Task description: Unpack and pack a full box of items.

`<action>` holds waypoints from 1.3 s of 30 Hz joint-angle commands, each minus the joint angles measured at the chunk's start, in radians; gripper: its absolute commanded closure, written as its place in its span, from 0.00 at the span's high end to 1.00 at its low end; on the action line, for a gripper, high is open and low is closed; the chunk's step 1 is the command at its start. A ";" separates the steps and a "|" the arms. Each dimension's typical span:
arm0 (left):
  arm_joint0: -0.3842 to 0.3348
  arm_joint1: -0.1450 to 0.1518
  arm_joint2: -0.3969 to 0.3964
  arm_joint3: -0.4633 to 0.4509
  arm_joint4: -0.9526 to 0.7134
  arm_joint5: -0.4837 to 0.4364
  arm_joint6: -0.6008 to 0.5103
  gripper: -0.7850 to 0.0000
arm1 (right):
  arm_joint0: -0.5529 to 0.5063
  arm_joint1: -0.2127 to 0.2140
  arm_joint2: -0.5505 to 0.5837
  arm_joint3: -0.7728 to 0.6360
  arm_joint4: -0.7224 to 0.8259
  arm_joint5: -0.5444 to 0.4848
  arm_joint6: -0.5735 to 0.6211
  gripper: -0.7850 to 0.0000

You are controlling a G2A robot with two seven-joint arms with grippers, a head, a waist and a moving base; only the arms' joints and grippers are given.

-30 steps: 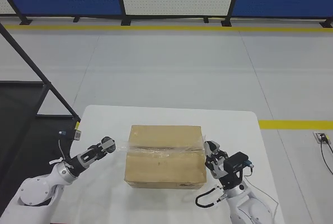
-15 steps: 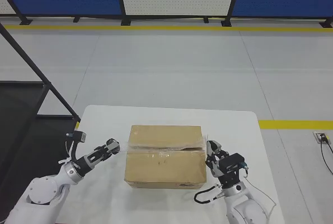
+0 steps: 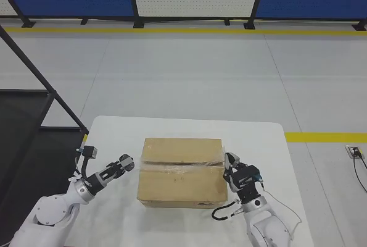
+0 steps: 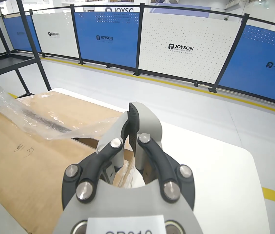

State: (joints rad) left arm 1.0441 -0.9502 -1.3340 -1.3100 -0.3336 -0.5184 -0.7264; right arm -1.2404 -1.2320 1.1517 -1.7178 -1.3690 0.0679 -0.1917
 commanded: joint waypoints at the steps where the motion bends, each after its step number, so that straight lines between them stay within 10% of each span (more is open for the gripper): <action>1: 0.000 -0.002 0.001 0.002 0.004 0.001 0.013 0.00 | -0.001 -0.002 -0.001 -0.002 -0.015 0.015 -0.009 0.00; 19: -0.017 -0.015 0.009 0.041 -0.004 0.012 0.007 0.00 | 0.047 -0.025 -0.010 0.025 -0.028 0.022 0.101 0.00; 28: -0.026 -0.020 0.012 0.052 -0.003 0.014 -0.005 0.33 | 0.046 -0.032 0.002 0.037 -0.018 0.008 0.117 0.00; 39: -0.027 -0.025 0.005 0.061 -0.003 0.011 -0.005 0.40 | 0.038 -0.040 0.012 0.044 -0.021 0.009 0.103 0.00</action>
State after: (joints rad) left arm 1.0165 -0.9749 -1.3272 -1.2499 -0.3382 -0.5057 -0.7327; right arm -1.2022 -1.2712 1.1630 -1.6747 -1.3909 0.0780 -0.0903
